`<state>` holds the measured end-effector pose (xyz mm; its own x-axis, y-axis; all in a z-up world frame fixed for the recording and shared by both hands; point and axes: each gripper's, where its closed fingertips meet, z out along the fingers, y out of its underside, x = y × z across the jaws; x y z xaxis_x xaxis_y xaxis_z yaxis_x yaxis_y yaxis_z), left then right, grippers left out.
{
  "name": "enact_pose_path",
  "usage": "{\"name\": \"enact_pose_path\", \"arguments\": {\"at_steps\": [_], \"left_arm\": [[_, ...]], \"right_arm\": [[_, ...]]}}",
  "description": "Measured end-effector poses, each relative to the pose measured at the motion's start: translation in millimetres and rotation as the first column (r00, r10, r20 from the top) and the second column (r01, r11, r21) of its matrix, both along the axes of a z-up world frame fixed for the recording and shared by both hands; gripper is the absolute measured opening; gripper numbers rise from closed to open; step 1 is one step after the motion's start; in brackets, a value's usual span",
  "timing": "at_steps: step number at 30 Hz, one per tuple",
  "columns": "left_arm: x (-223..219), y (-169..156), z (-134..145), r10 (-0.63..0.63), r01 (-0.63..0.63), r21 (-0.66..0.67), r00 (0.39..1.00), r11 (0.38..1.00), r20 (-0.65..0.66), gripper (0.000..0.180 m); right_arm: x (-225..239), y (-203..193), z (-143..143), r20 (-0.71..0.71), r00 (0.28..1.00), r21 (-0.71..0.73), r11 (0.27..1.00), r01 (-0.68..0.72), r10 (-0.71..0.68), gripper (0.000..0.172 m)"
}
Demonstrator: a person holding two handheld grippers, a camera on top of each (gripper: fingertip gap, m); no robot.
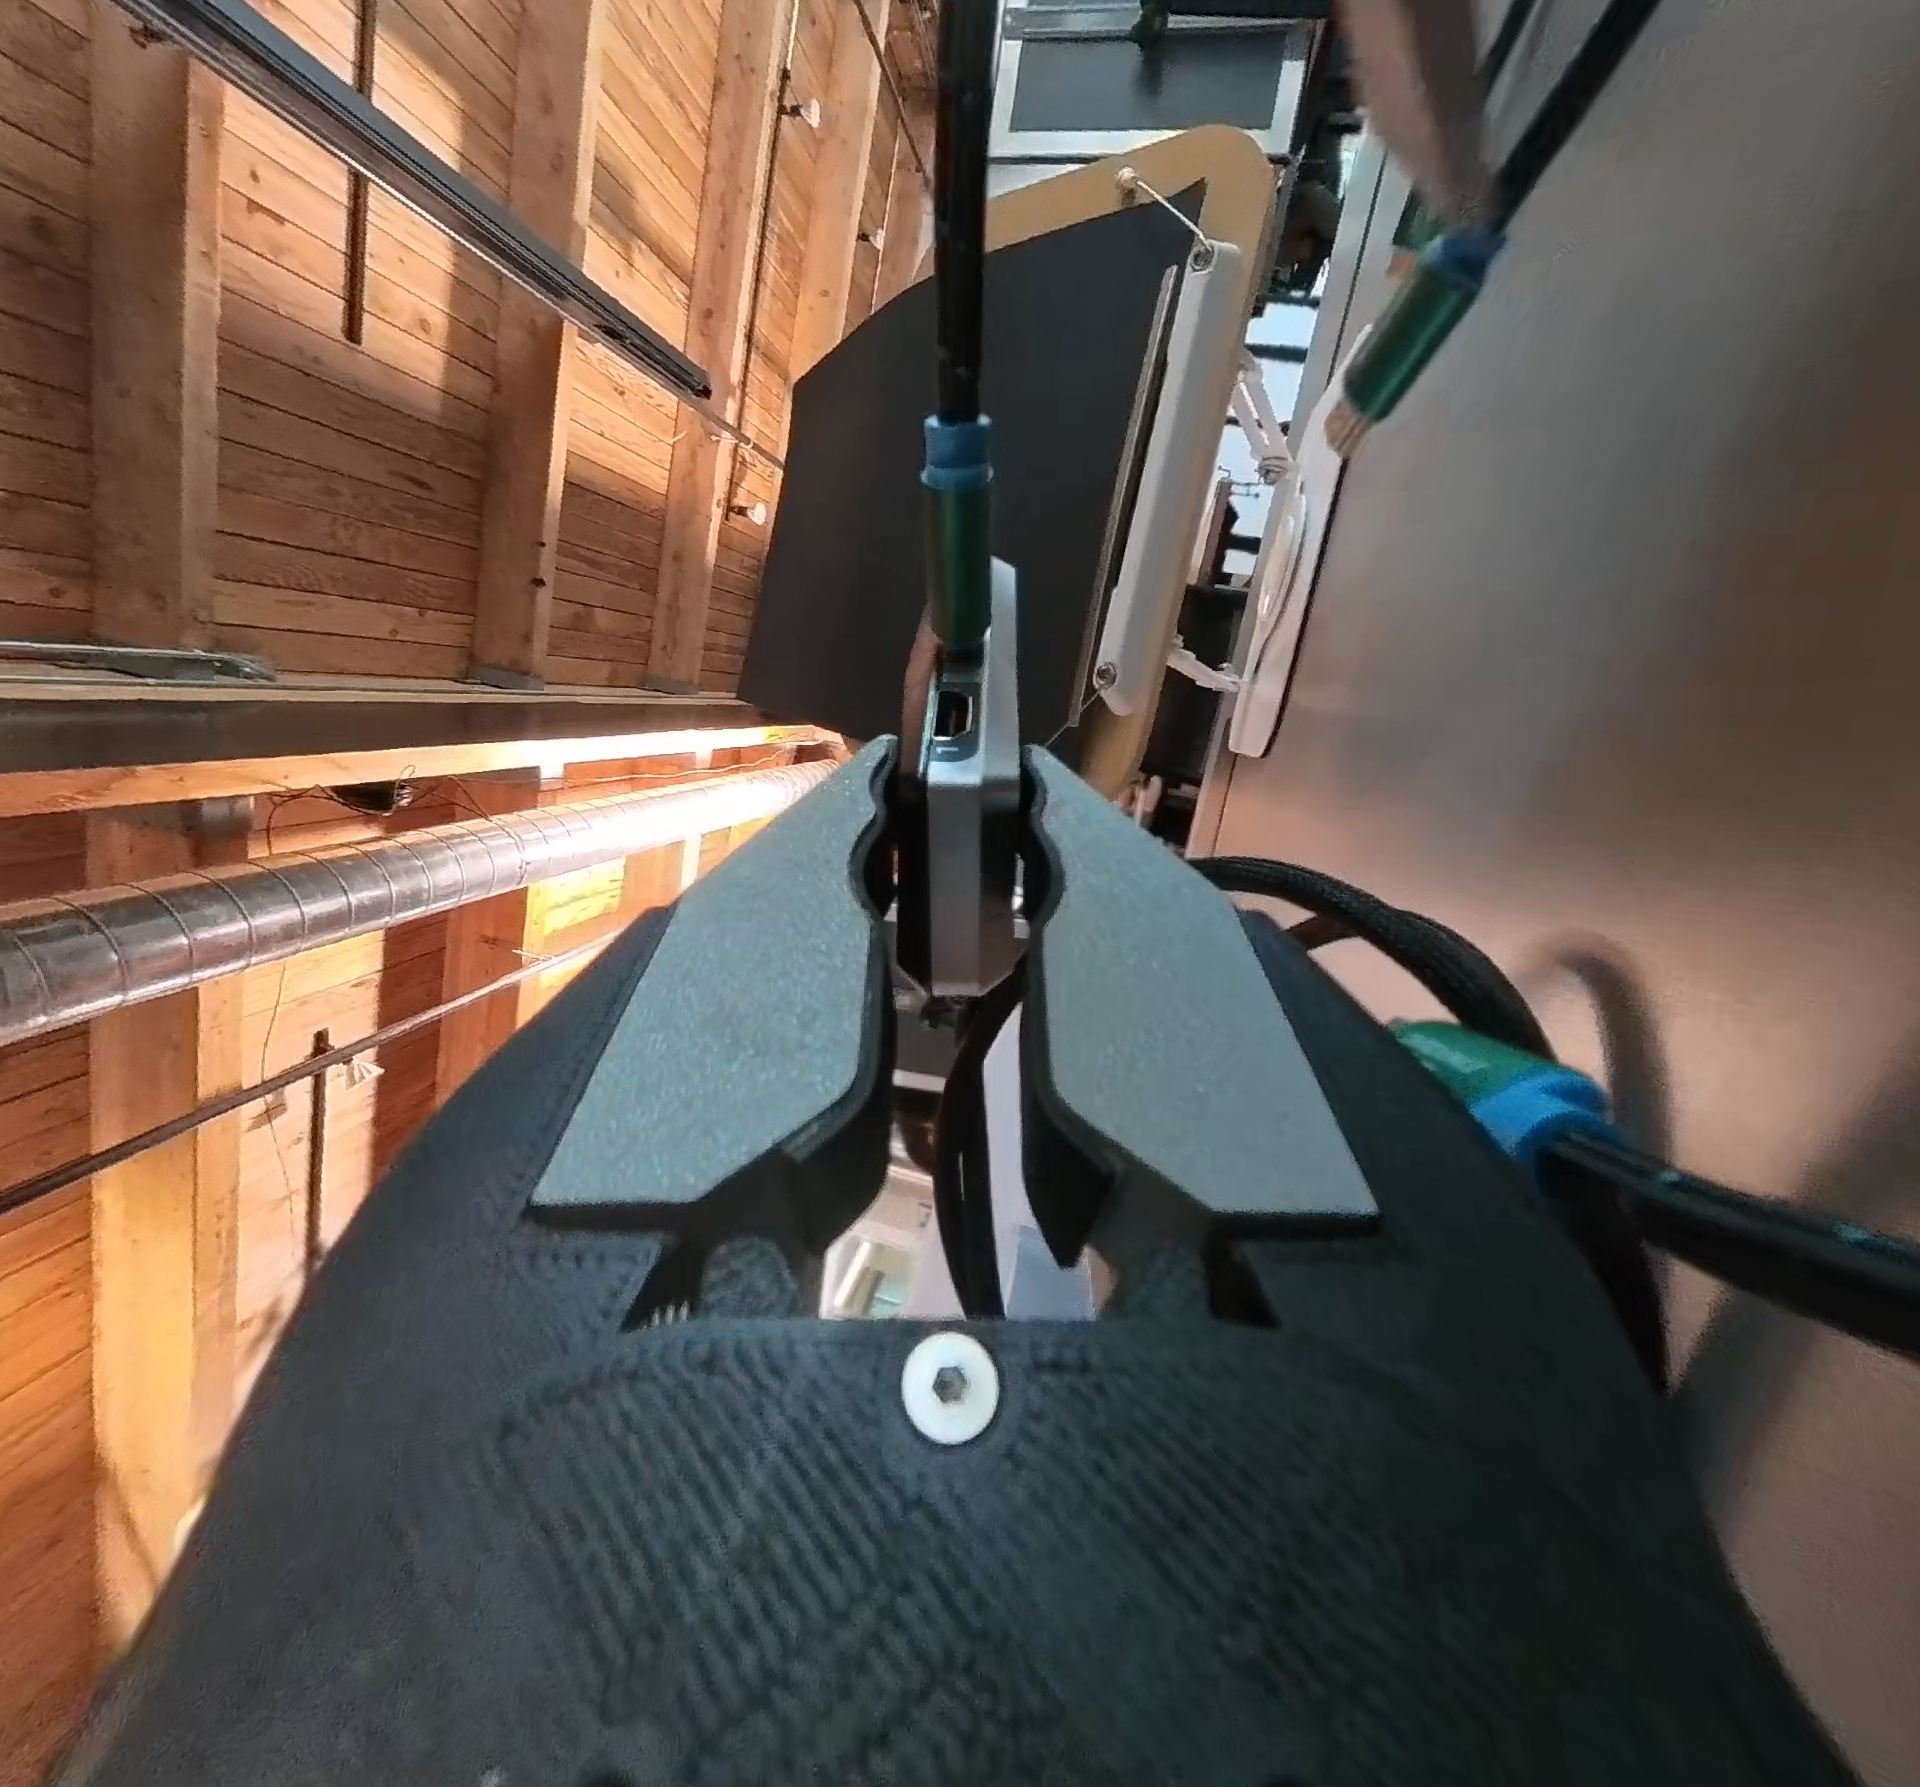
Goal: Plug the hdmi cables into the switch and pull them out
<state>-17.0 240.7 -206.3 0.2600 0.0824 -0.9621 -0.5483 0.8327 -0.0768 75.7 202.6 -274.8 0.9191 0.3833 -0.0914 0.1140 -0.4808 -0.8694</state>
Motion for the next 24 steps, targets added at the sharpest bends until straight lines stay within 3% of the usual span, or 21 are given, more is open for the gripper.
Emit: {"name": "enact_pose_path", "arguments": {"at_steps": [5,8,10,11,13,15,17,20,22,24], "left_arm": [[6.1,-18.6,2.2,-0.054,0.055,0.108,0.998,0.993,-0.016,0.018],[8.8,-29.4,5.3,-0.067,0.069,0.190,0.998,0.979,-0.016,0.018],[9.3,-32.6,5.8,-0.068,0.070,0.215,0.998,0.974,-0.018,0.018],[9.9,-33.0,4.6,-0.066,0.070,0.220,0.998,0.973,-0.025,0.018],[9.4,-31.6,4.3,-0.062,0.063,0.206,0.998,0.977,-0.014,0.018],[7.6,-27.3,4.8,-0.071,0.069,0.130,0.997,0.989,0.009,0.018],[8.6,-26.2,-2.0,-0.099,0.099,0.003,0.995,0.995,-0.013,0.026],[2.8,-34.0,-9.1,-0.193,0.164,-0.204,0.973,0.965,-0.130,0.038],[-9.7,-39.8,4.9,-0.266,0.203,-0.405,0.958,0.891,-0.105,0.031],[-24.2,-35.9,37.2,-0.265,0.232,-0.545,0.964,0.806,0.020,0.032]], "right_arm": [[-15.8,-2.7,64.2,-0.328,0.933,0.111,0.987,-0.118,0.149,0.030],[-39.0,1.1,78.8,-0.506,0.829,0.078,0.970,-0.229,0.236,0.052],[-57.2,4.2,81.4,-0.635,0.722,0.050,0.947,-0.317,0.276,0.061],[-63.7,7.6,82.4,-0.695,0.663,0.041,0.936,-0.349,0.278,0.055],[-74.3,13.1,76.1,-0.754,0.601,-0.004,0.912,-0.409,0.266,0.025],[-79.4,15.4,77.5,-0.782,0.557,-0.001,0.893,-0.450,0.280,0.022],[-79.5,18.5,80.1,-0.743,0.601,-0.001,0.898,-0.440,0.293,0.021],[-76.5,20.1,91.4,-0.548,0.765,0.029,0.922,-0.387,0.338,0.020],[-77.8,16.1,110.6,-0.392,0.839,0.093,0.924,-0.372,0.377,0.019],[-83.1,9.5,133.3,-0.215,0.890,0.165,0.913,-0.373,0.402,0.019]]}}
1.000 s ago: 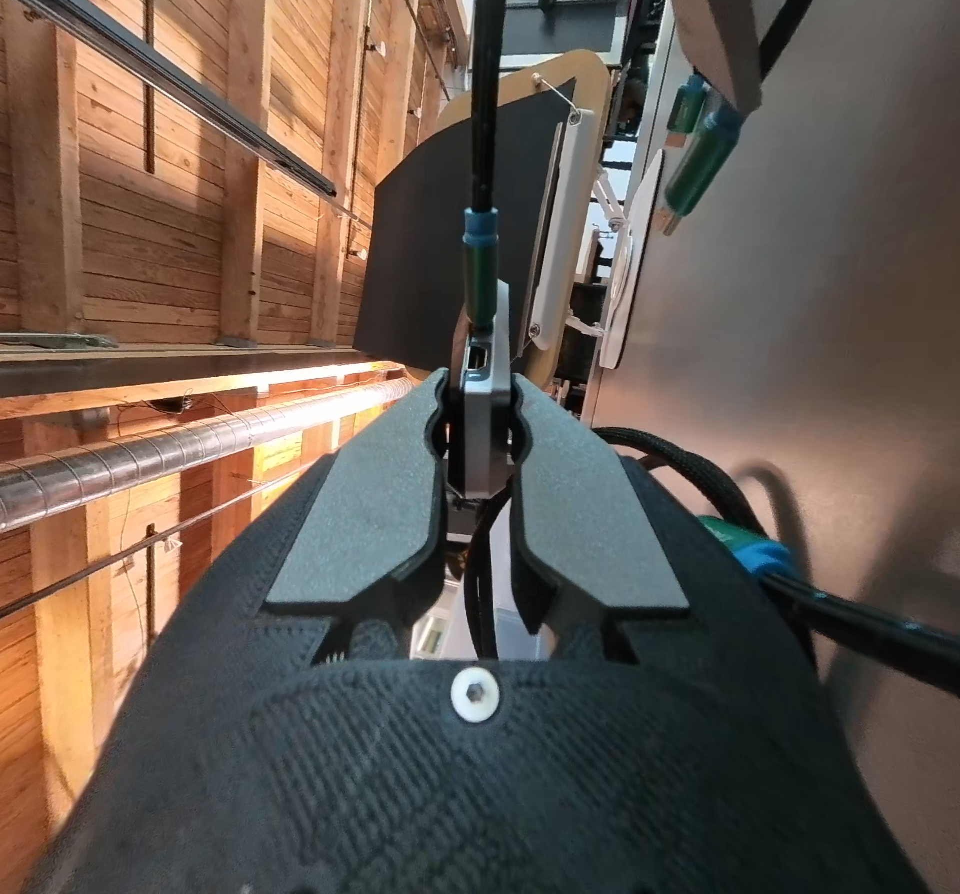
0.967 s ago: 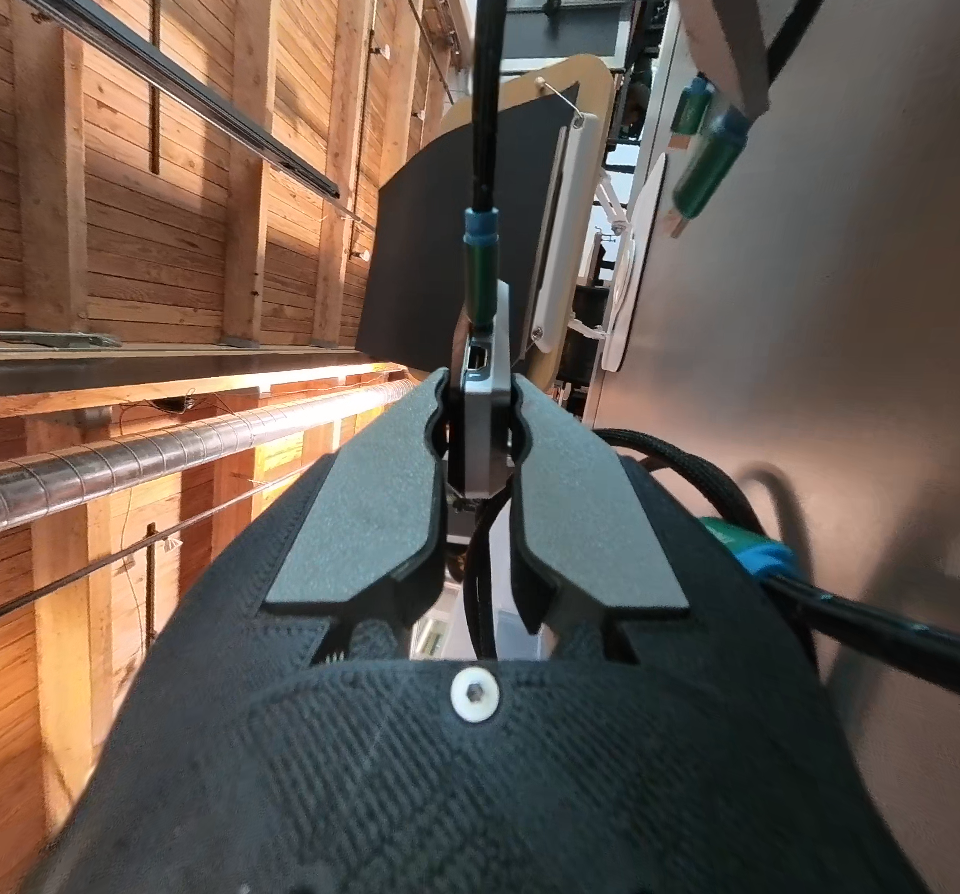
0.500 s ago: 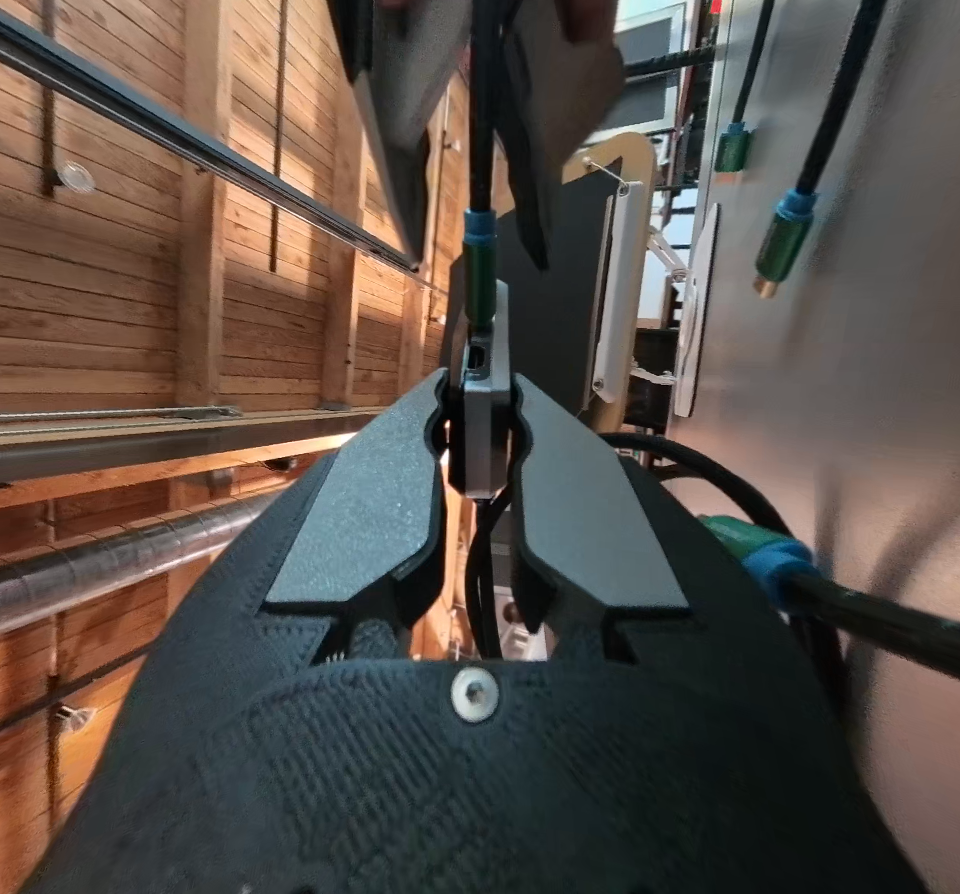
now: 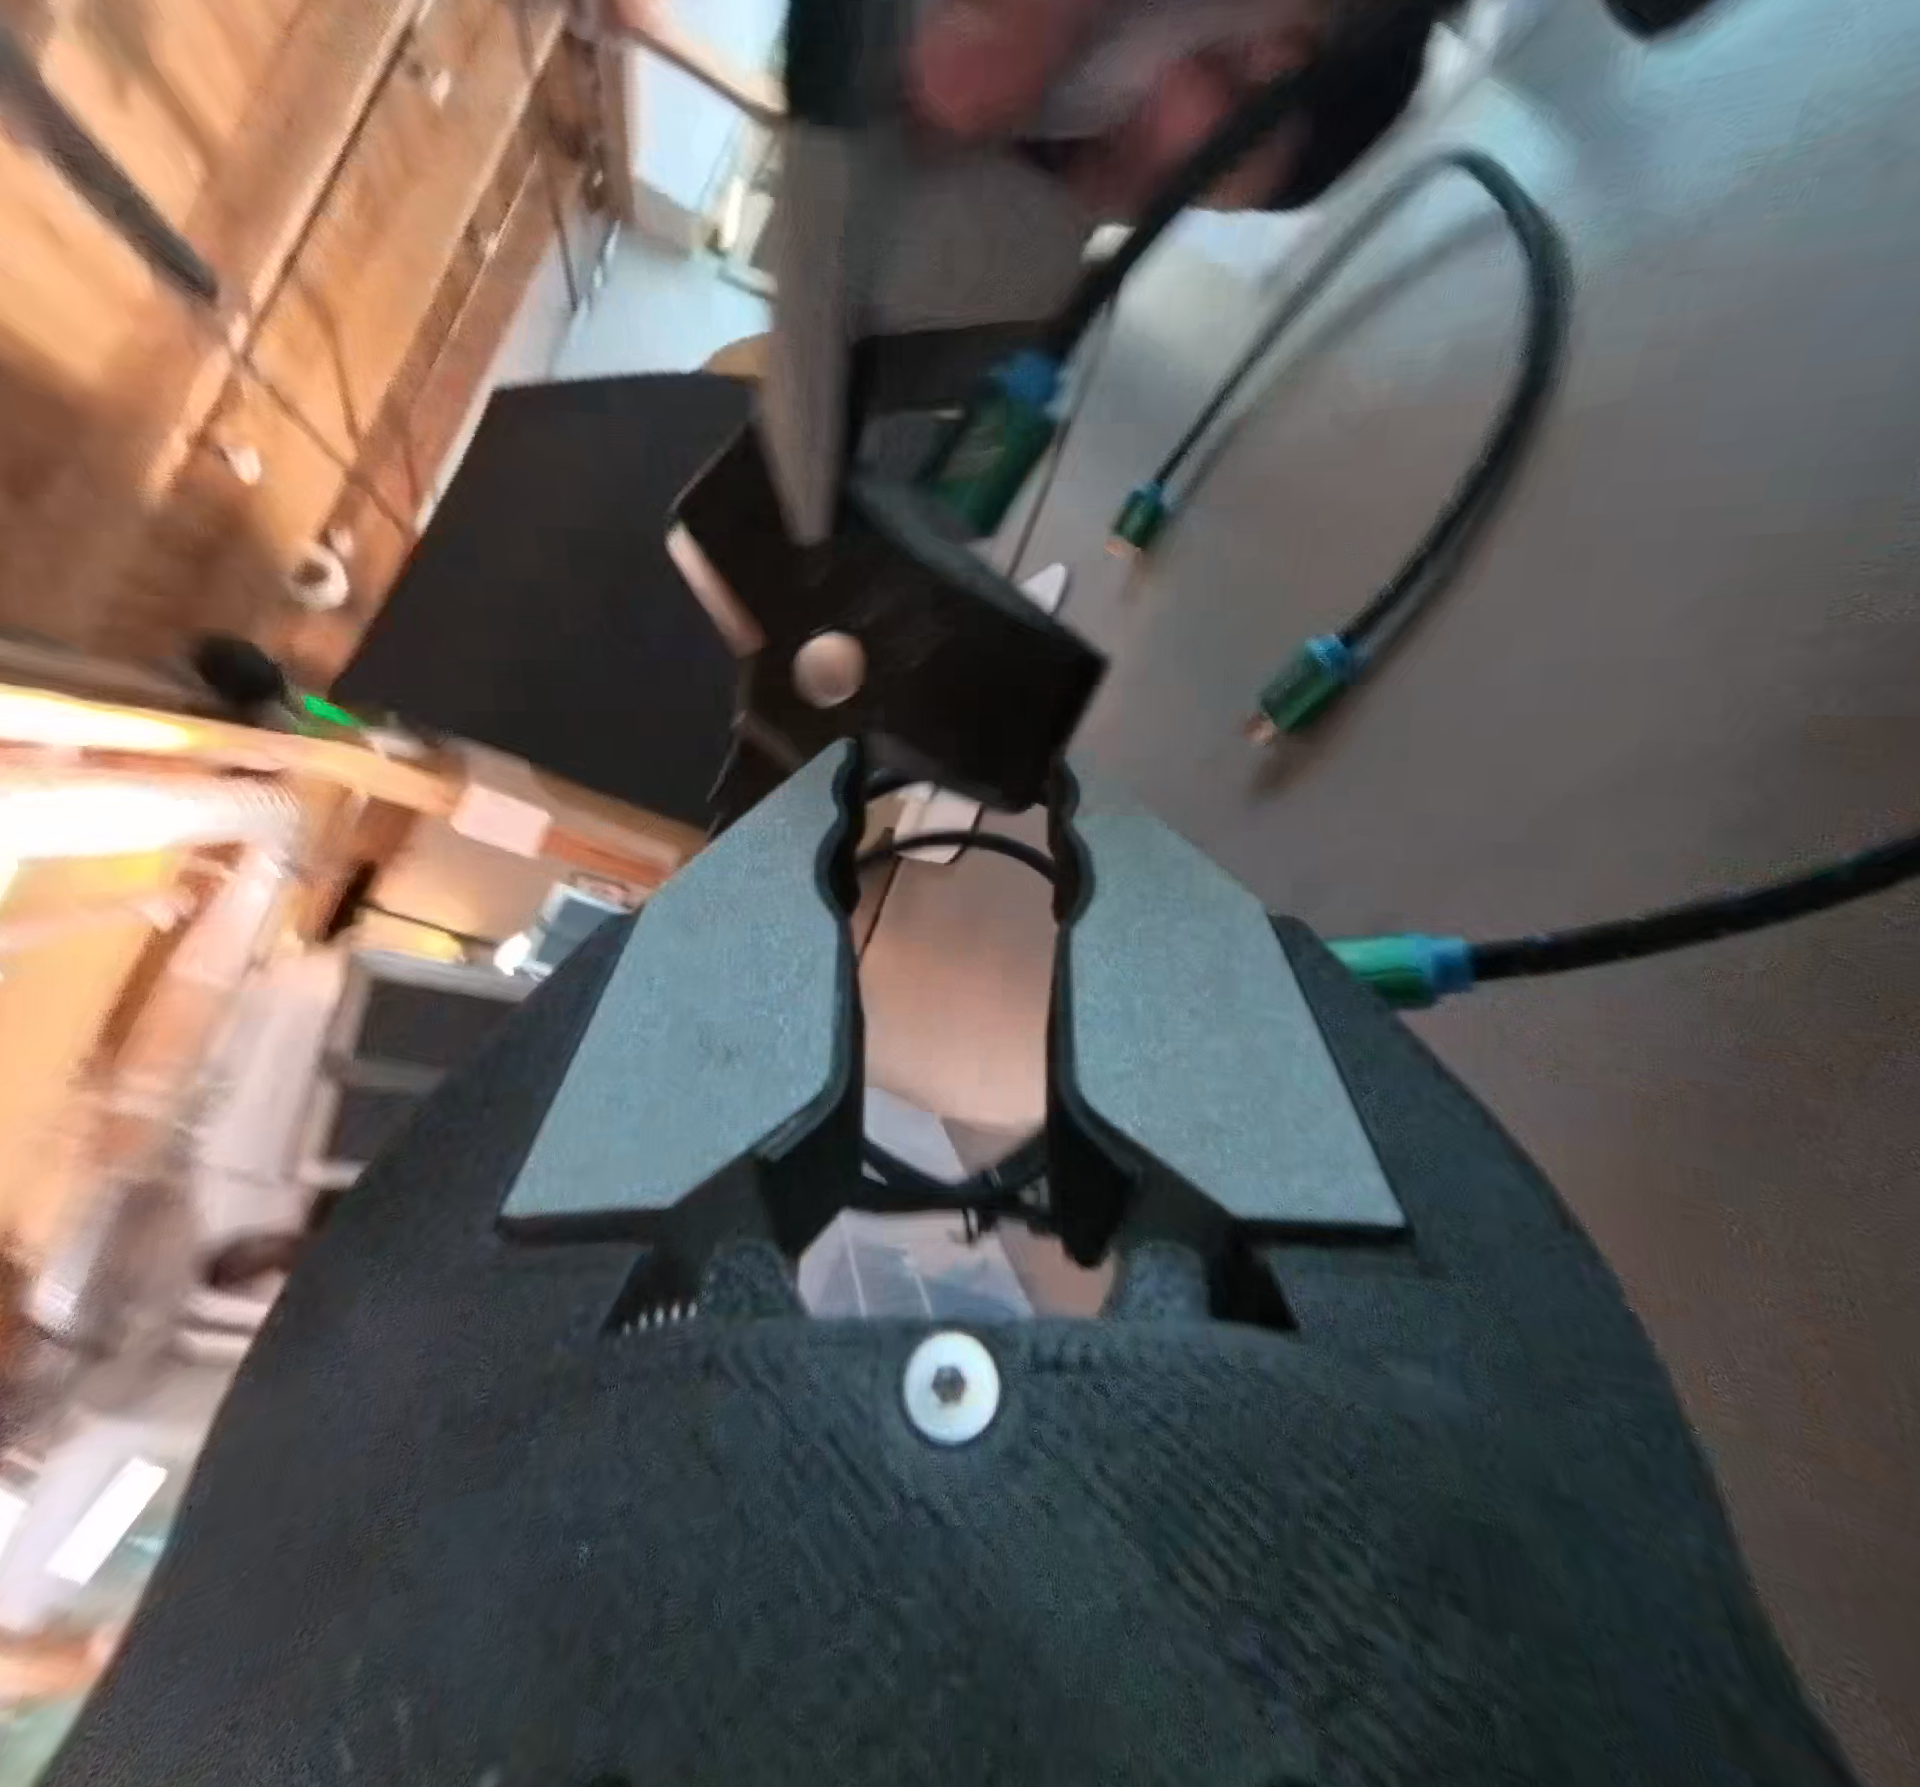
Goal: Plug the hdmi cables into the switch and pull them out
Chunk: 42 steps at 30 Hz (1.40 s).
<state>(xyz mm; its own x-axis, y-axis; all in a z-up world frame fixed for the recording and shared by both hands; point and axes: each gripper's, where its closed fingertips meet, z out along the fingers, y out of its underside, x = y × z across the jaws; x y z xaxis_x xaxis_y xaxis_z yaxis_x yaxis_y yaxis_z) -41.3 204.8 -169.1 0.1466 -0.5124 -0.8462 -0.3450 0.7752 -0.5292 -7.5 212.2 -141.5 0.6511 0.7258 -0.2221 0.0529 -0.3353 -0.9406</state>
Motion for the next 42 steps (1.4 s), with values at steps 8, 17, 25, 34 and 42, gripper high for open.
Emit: {"name": "enact_pose_path", "arguments": {"at_steps": [8,17,25,34,42], "left_arm": [[-18.8,-11.2,61.4,0.026,-0.020,-0.090,0.998,0.996,0.065,0.044],[-3.6,-34.6,-13.7,-0.166,0.137,-0.147,0.965,0.980,-0.205,0.044],[5.5,-27.3,-25.8,-0.169,0.145,-0.147,0.972,0.978,-0.166,0.021],[-5.3,-23.7,-22.8,-0.205,0.205,-0.006,0.978,0.979,-0.043,0.020],[10.3,-19.6,-44.0,-0.144,0.143,-0.018,0.983,0.990,-0.116,0.022]], "right_arm": [[-41.1,-25.3,5.5,0.735,0.633,0.453,0.871,-0.190,-0.245,0.019],[-58.8,-60.0,-27.0,0.834,0.528,0.438,0.774,-0.458,-0.159,0.020],[-41.3,-52.2,-25.1,0.782,0.575,0.509,0.778,-0.369,-0.239,0.026],[-1.1,-51.1,-25.2,0.817,0.480,0.499,0.808,-0.312,-0.320,0.043],[-14.4,-37.4,-58.2,0.862,0.374,0.477,0.797,-0.371,-0.342,0.011]]}}
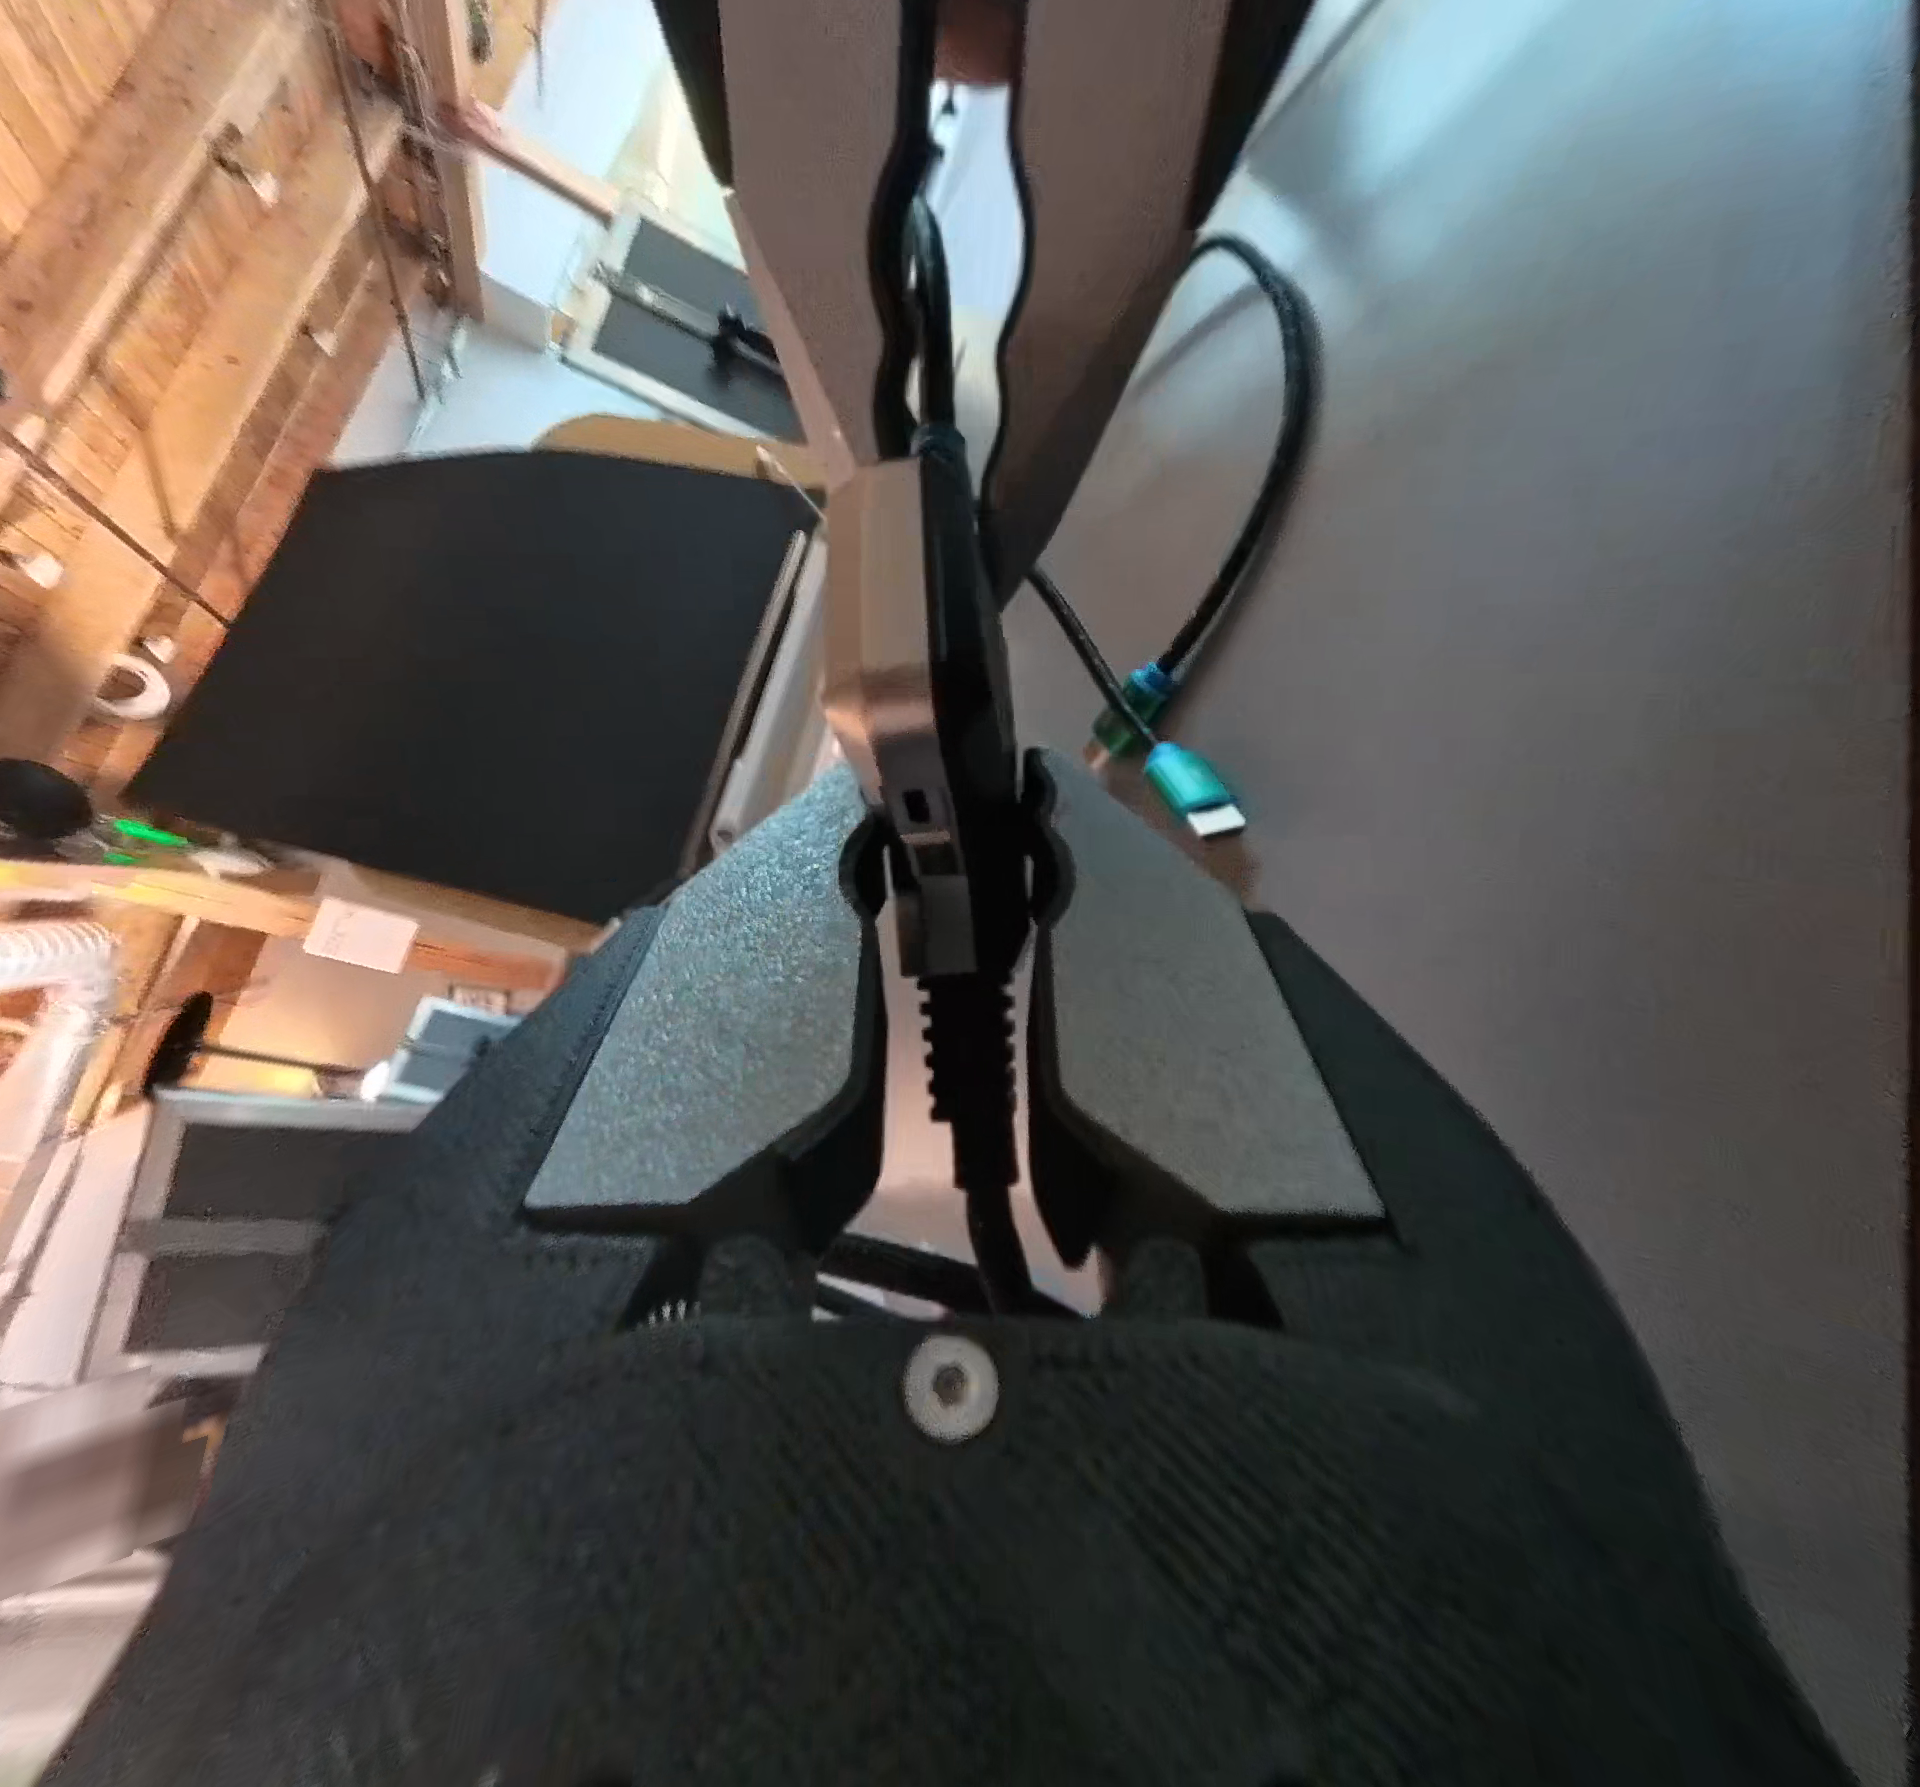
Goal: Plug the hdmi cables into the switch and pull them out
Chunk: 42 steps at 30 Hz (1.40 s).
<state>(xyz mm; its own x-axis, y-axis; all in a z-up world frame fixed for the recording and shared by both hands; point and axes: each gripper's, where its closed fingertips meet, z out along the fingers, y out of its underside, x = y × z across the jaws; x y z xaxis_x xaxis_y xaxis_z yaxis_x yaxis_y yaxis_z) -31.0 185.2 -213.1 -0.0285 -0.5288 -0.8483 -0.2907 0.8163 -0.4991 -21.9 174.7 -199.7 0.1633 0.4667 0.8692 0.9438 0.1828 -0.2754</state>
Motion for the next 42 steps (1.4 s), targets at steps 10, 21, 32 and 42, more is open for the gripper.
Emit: {"name": "enact_pose_path", "arguments": {"at_steps": [10,21,32,42], "left_arm": [[4.6,7.0,-11.3,0.132,-0.128,0.069,0.990,0.989,-0.048,0.022],[-0.9,41.4,-4.6,0.196,-0.229,0.148,0.958,0.962,0.207,0.021],[1.2,56.7,-18.6,0.270,-0.301,0.165,0.944,0.939,0.189,0.021],[3.1,56.1,-25.0,0.271,-0.298,0.177,0.949,0.938,0.161,0.020]], "right_arm": [[5.0,9.6,-16.1,0.030,0.997,0.045,0.997,0.065,-0.066,0.010],[96.2,-17.5,22.0,-0.731,0.595,-0.329,0.936,0.122,-0.335,0.023],[103.0,17.0,-101.4,-0.524,0.577,-0.603,0.751,0.267,-0.626,0.035],[92.2,36.8,-114.8,-0.434,0.630,-0.638,0.713,0.289,-0.644,0.008]]}}
